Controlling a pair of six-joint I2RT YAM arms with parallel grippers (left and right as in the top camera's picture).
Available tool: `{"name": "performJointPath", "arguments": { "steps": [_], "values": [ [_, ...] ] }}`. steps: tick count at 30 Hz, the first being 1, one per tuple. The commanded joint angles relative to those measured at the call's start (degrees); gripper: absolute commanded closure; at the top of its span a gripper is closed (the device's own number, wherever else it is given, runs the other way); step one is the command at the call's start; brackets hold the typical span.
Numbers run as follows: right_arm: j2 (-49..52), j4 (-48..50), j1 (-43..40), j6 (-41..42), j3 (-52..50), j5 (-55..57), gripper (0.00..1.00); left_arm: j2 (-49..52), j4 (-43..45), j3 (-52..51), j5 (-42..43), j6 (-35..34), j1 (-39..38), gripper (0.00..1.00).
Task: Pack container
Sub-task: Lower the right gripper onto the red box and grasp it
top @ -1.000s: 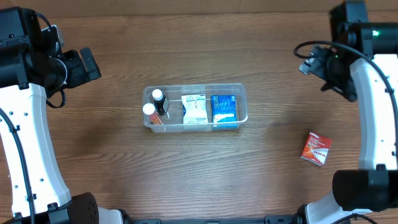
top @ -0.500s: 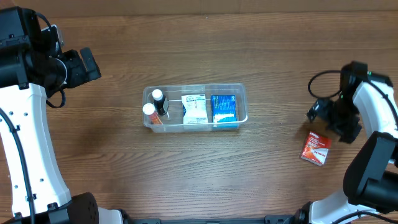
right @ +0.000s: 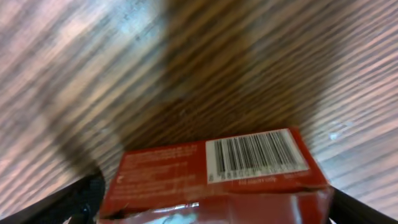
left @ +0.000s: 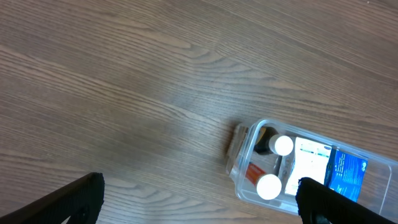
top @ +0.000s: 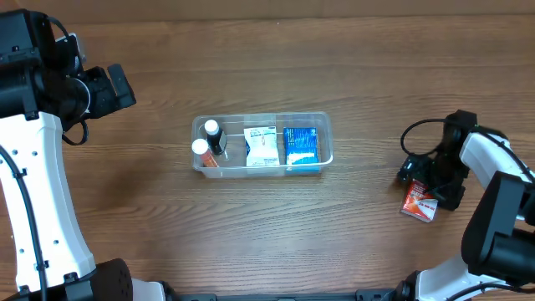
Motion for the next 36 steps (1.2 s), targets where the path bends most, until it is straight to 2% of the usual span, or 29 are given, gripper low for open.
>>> {"name": "performJointPath", "arguments": {
  "steps": [1, 7, 11, 15, 25, 31, 36],
  "values": [
    [-0.5, 1.4, 0.2, 0.0, -2.3, -0.9, 0.00, 0.1, 0.2, -0.1, 0.2, 1.0, 0.2, 0.00],
    [-0.5, 1.6, 0.2, 0.0, -2.3, -1.6, 0.04, 0.1, 0.2, -0.1, 0.2, 1.1, 0.2, 0.00],
    [-0.5, 1.6, 0.2, 0.0, -2.3, -1.6, 0.19, 0.1, 0.1, -0.1, 0.2, 1.0, 0.2, 0.00],
    [-0.5, 1.6, 0.2, 0.0, -2.3, -1.6, 0.29, 0.1, 0.1, -0.1, 0.2, 1.0, 0.2, 0.00],
    [-0.6, -1.1, 0.2, 0.0, 1.4, -4.7, 0.35, 0.1, 0.2, -0.1, 0.3, 1.0, 0.2, 0.00],
    [-3.8, -8.3, 2.8, 0.0, 9.9, -7.4, 0.37, 0.1, 0.2, -0.1, 0.2, 1.0, 0.2, 0.00],
    [-10.1, -14.0, 10.2, 0.0, 20.4, -7.4, 0.36, 0.1, 0.2, -0.1, 0.3, 1.0, 0.2, 0.00]
  ]
}}
